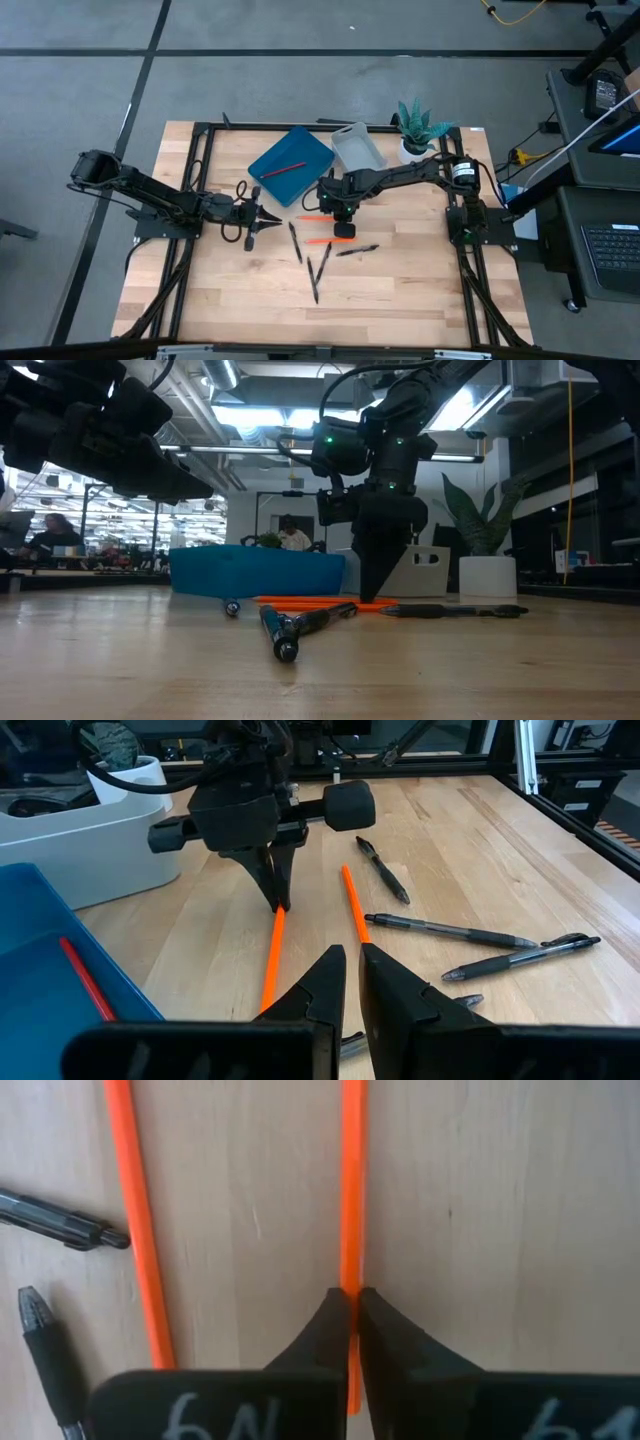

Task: Sort pens & pencils
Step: Put the orange pencil into the blue bin

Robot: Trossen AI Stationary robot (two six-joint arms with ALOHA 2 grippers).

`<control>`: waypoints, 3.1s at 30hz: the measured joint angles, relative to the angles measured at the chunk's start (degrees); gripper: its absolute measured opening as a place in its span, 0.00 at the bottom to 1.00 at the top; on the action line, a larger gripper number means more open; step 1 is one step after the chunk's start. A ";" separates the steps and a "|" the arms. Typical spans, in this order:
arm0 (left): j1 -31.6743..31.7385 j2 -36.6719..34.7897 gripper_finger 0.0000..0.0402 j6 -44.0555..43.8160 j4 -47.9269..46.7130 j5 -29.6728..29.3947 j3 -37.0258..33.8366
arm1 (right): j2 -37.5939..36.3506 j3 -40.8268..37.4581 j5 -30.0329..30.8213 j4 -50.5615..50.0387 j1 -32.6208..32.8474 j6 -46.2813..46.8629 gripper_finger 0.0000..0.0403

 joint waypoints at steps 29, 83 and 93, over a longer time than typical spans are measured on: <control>0.01 0.00 0.07 0.13 -1.01 0.00 0.00 | 1.09 9.40 -0.50 -9.85 -0.04 -2.46 0.00; 0.01 0.00 0.07 0.15 -2.34 -0.02 -0.02 | 5.33 10.27 2.19 -4.74 1.77 -3.45 0.06; 0.01 0.00 0.07 0.11 -2.34 -0.04 -0.02 | 5.29 10.27 0.88 -5.76 1.79 -3.21 0.02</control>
